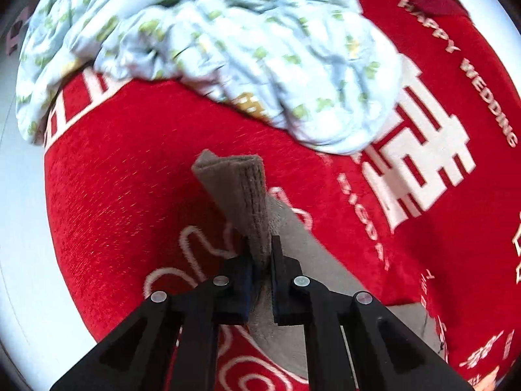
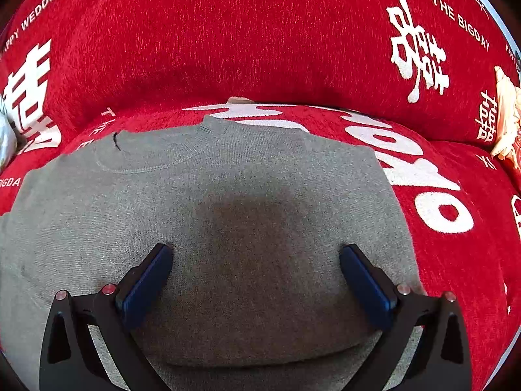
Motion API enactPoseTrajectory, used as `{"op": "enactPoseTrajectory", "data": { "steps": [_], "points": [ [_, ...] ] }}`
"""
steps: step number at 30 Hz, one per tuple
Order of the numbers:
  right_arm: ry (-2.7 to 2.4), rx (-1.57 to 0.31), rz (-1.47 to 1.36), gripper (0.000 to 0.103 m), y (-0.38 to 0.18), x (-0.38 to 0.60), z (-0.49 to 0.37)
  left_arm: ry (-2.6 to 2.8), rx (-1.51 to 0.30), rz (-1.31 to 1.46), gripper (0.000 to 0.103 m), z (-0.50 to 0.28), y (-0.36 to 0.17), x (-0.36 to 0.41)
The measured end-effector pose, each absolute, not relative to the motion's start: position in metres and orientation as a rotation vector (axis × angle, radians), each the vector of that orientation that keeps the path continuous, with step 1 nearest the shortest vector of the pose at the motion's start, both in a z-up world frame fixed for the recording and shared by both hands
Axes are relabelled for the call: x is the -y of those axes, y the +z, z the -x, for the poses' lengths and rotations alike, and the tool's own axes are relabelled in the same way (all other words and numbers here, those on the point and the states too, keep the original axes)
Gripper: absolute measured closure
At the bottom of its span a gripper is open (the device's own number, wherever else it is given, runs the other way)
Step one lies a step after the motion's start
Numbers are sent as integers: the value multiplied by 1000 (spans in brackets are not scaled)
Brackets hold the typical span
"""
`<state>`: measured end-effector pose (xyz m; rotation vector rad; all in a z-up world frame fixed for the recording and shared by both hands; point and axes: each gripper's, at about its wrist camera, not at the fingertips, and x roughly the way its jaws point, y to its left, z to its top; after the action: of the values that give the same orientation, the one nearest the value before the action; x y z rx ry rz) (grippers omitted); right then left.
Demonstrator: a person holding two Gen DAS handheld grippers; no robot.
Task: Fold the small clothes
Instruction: 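Carry the held sleeve with the left gripper across the sweater body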
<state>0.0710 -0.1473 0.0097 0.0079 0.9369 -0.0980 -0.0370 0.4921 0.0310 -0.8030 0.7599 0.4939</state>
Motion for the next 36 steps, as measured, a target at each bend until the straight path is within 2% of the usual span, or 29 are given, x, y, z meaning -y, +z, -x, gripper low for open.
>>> {"op": "enactPoseTrajectory", "data": {
  "steps": [8, 36],
  "points": [
    [-98, -937, -9, 0, 10, 147, -71, 348, -777, 693, 93, 7, 65, -427],
    [-71, -930, -59, 0, 13, 151, -70, 38, -891, 494, 93, -58, 99, -202]
  ]
}}
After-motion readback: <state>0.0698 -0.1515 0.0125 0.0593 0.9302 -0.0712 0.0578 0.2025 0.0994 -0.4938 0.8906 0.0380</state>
